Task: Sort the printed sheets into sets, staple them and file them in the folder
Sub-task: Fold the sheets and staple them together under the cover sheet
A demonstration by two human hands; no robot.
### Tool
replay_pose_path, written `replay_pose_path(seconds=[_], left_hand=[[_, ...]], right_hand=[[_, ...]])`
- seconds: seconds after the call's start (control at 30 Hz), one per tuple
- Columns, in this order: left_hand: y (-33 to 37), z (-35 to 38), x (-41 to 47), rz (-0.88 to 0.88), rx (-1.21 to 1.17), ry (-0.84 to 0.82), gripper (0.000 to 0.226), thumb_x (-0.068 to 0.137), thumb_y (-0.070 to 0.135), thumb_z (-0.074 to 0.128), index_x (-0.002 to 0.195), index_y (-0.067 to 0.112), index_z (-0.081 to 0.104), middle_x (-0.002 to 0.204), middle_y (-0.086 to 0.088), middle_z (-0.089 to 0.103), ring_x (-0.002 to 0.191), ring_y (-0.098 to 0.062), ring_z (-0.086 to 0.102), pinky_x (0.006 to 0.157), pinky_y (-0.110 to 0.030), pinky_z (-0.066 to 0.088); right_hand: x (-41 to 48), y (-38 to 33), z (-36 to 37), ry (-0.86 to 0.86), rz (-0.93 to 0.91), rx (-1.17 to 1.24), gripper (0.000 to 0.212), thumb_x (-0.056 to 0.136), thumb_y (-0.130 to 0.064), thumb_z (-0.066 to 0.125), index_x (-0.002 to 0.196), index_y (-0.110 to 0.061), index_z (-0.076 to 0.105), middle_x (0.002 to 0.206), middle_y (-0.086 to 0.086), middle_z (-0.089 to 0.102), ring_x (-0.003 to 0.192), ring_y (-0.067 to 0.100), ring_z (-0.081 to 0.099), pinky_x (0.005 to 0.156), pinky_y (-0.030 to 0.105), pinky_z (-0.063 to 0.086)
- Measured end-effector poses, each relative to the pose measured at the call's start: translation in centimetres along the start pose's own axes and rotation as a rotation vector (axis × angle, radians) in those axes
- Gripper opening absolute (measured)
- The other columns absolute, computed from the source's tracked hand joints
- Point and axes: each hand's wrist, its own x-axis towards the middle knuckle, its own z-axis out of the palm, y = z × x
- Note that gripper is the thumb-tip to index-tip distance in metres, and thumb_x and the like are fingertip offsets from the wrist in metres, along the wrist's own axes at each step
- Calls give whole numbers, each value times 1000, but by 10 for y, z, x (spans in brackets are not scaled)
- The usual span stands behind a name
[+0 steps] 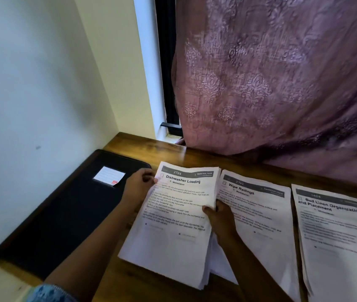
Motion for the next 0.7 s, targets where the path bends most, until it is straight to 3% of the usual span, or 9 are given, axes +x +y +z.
replay_pose_path(seconds=[0.1,0.2,0.27,0.33,0.5,0.7], left_hand=[[-12,1,-14,50,108,-39,37,88,21,67,124,17,58,107,2,68,93,-9,62,83,-26,51],[-19,12,-27,121,186,-98,37,92,24,61,128,18,56,114,2,66,96,-9,62,81,-23,48],[-28,22,-29,153,252,-98,47,92,30,61,137,18,50,138,-3,53,123,-18,51,99,-32,43],[-38,31,-29,170,369,-105,53,95,36,56,143,19,44,153,-6,33,142,-23,28,112,-37,28],[-51,47,-30,189,463,-53,55,98,41,44,148,19,33,159,-7,20,147,-26,11,117,-40,17],[-53,49,-31,273,546,2,58,97,44,34,146,13,36,156,-13,24,147,-31,15,118,-41,15]], right_hand=[[3,0,13,27,14,-14,25,86,-5,62,111,-8,63,110,7,64,99,22,60,87,33,50],[6,-2,24,35,26,-31,28,87,-5,60,115,-8,58,117,10,63,102,24,59,84,31,49],[8,-4,29,48,31,-31,33,87,-4,58,119,-9,54,121,11,61,104,24,58,79,28,49],[8,-6,32,61,35,-20,42,88,-4,57,128,-12,48,125,10,59,104,24,58,74,25,48],[6,-8,43,65,-34,-21,72,89,2,55,149,-16,20,144,9,42,127,28,47,93,35,50],[3,-18,28,116,-159,-146,66,90,-7,58,148,-15,27,143,5,40,131,22,41,107,37,40]])
